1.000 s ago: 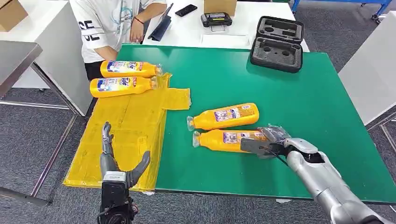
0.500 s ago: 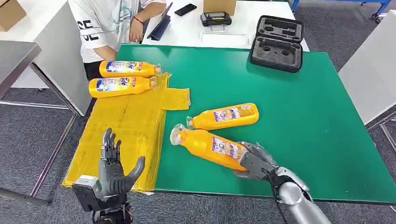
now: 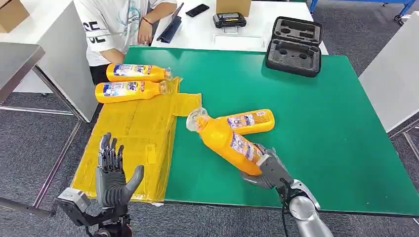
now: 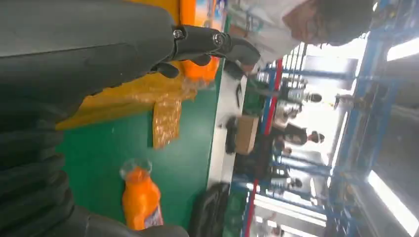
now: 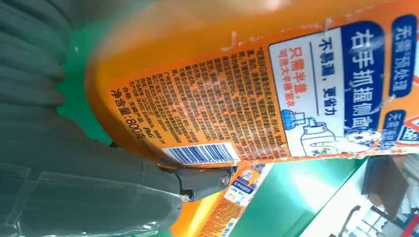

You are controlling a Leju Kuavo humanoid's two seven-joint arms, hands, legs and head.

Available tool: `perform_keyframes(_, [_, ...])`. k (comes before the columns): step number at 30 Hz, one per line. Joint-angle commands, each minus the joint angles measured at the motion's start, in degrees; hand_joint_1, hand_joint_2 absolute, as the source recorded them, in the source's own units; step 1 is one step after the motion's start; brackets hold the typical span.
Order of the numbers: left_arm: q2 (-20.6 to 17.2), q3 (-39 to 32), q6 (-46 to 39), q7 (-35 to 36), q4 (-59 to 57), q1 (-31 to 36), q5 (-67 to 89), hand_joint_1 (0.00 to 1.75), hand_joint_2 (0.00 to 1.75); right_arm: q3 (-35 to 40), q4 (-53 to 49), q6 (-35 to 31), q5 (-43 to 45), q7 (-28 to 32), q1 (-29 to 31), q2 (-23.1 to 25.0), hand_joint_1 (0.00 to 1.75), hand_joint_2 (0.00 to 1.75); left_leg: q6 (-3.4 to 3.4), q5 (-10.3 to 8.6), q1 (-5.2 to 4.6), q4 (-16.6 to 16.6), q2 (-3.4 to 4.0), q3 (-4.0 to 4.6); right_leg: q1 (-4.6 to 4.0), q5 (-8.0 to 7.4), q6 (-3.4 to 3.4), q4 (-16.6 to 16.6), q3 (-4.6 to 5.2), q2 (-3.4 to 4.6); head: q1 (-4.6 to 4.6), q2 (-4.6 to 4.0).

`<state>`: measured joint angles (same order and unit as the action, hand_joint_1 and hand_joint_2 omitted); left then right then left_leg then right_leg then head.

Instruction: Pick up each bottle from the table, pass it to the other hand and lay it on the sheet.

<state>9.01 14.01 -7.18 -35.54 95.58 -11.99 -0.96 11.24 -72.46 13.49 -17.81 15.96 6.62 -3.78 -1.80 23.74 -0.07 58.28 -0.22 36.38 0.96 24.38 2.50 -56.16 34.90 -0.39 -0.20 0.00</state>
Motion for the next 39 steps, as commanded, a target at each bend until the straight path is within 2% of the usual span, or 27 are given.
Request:
perform_keyframes(1, [-0.5,-1.3,10.8,2.6,-5.4,1.9,-2.3,0.00,1.75,-1.5,4.0,2.7,0.1,4.7,1.7,2.9,1.75,1.75,0.07,0.04,0.02,-0.1,0.05,-0.17,-0.02,0.02,-0.08,0.1,-0.15,0.05,-0.02,0.00])
perform_keyframes(7, [-0.7,1.9,12.4,4.7,-11.4,5.4,-1.0,0.00,1.75,5.1,14.5,2.6,-1.2,9.3,7.1,7.1,1.75,1.75,0.13,0.10,0.07,-0.1,0.22,-0.51,-0.08,0.02,-0.15,0.2,-0.45,0.23,0.00,0.00])
perform_keyframes(10, [-0.5,2.4,12.2,5.2,-11.6,5.7,-0.8,0.00,1.75,6.2,15.3,2.0,-1.3,9.3,7.7,8.4,1.75,1.75,0.08,0.02,0.06,-0.1,0.15,-0.24,-0.06,-0.02,-0.09,0.1,-0.20,0.15,0.00,0.00])
perform_keyframes(12, [-0.3,2.8,12.2,6.3,-11.7,6.1,-0.3,0.00,1.75,7.9,16.4,2.3,-2.0,9.2,8.6,9.7,1.75,1.75,0.16,0.14,0.10,-0.1,0.25,-0.56,-0.10,0.07,-0.18,0.1,-0.48,0.25,0.00,0.00])
perform_keyframes(13, [-0.3,3.0,12.3,7.3,-11.9,6.4,0.0,0.00,1.75,9.3,18.4,2.5,-2.1,9.7,9.9,10.1,1.73,1.75,0.09,0.02,0.05,-0.1,0.16,-0.23,-0.04,-0.01,-0.10,0.1,-0.16,0.16,-0.02,0.00])
perform_keyframes(16, [-0.2,3.8,12.5,7.9,-13.0,6.5,0.5,0.00,1.75,11.5,23.3,1.8,-1.7,11.1,12.4,12.5,1.75,1.75,0.08,0.02,0.05,-0.1,0.24,-0.22,-0.04,-0.03,-0.08,0.0,-0.15,0.23,0.00,0.00])
perform_keyframes(20, [-0.3,3.9,12.5,7.8,-13.1,6.4,0.6,0.00,1.75,11.9,24.1,1.3,-1.5,11.7,12.6,12.3,1.75,1.75,0.20,0.24,0.14,-0.1,0.30,-0.80,-0.14,0.16,-0.23,0.1,-0.71,0.33,0.00,0.00])
perform_keyframes(21, [-0.3,3.9,12.5,7.8,-13.1,6.4,0.6,0.00,1.75,11.9,24.1,1.3,-1.5,11.7,12.6,12.3,1.75,1.75,0.10,0.03,0.05,-0.1,0.12,-0.33,-0.04,0.03,-0.10,0.1,-0.27,0.12,0.00,0.00])
perform_keyframes(25, [-0.6,4.2,12.6,7.8,-13.4,6.4,0.6,0.00,1.75,12.3,24.5,1.2,-0.5,12.2,12.5,12.3,1.75,1.75,0.15,0.13,0.10,-0.1,0.13,-0.59,-0.09,0.11,-0.16,0.1,-0.54,0.14,0.02,0.00])
perform_keyframes(26, [-0.6,4.3,12.6,7.8,-13.6,6.5,0.5,0.00,1.75,12.4,24.7,1.1,-0.5,12.2,12.5,12.5,1.75,1.75,0.10,0.03,0.04,-0.1,0.06,-0.32,-0.03,0.05,-0.10,0.1,-0.28,0.06,0.00,0.00])
perform_keyframes(33, [-1.8,5.8,14.1,7.0,-14.8,7.1,-0.6,0.00,1.75,14.1,27.5,-0.4,0.8,12.1,11.9,13.4,1.75,1.75,0.11,0.03,0.06,-0.1,0.05,-0.32,-0.05,0.05,-0.11,0.1,-0.28,0.06,0.02,0.00])
perform_keyframes(35, [-2.2,6.3,15.9,6.5,-14.7,7.3,-2.1,0.00,1.75,14.3,28.4,-0.2,1.3,12.3,12.3,13.5,1.75,1.75,0.17,0.14,0.10,-0.1,0.09,-0.61,-0.10,0.14,-0.19,0.1,-0.57,0.10,0.00,0.00])
perform_keyframes(39, [-2.3,6.5,17.8,6.2,-14.4,7.6,-3.5,0.00,1.75,14.6,29.3,0.2,1.5,12.1,12.8,13.5,1.75,1.75,0.10,0.02,0.06,-0.1,0.06,-0.25,-0.05,0.03,-0.09,0.0,-0.22,0.07,0.02,0.00])
